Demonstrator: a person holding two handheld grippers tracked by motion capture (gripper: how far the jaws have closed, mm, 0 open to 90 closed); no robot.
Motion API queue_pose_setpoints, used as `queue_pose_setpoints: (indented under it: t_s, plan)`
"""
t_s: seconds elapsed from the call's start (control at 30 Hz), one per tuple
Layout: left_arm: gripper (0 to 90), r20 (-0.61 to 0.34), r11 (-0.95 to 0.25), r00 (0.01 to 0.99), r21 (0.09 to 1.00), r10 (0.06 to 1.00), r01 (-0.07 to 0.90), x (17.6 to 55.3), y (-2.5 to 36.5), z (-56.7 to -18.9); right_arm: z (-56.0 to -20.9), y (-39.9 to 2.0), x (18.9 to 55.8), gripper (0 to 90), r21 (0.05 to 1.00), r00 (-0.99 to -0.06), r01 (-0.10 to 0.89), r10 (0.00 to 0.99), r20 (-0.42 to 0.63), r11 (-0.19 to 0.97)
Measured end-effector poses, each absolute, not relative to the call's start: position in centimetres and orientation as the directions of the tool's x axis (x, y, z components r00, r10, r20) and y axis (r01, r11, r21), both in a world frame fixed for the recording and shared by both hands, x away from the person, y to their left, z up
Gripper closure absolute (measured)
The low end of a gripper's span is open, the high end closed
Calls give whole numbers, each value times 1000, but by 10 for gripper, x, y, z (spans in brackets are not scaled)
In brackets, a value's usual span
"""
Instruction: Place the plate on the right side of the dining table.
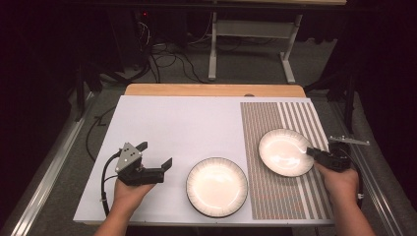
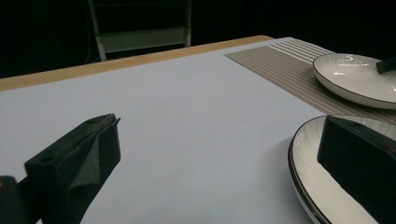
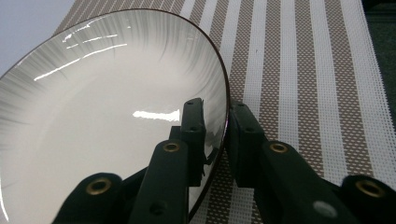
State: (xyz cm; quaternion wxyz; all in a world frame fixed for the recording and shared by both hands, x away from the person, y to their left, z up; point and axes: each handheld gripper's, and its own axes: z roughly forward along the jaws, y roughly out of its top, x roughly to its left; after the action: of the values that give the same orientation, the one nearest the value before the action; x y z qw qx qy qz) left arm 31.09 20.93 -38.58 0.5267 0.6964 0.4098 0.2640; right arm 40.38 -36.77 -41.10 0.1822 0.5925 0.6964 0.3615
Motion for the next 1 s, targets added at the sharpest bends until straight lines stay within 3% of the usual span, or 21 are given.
queue_pose_setpoints:
  t_s: [0.17,0.43,0.7,0.87,1.0]
  plan:
    - [1,-61,-113,524,949,850,295,311,211,-386,-413,-366,403,746,720,-230,692,961,150,53]
    - [1,-69,-107,522,948,850,299,309,215,-386,-401,-358,392,529,789,-256,604,965,60,111]
    - [2,-56,-119,518,947,854,299,307,216,-387,-388,-346,377,386,841,-295,518,955,6,155]
    - [2,-48,-127,521,948,852,293,304,217,-387,-378,-325,363,178,876,-350,450,937,-7,174]
    - [2,-45,-129,523,948,851,292,302,217,-387,-374,-314,356,144,888,-389,420,921,-12,189]
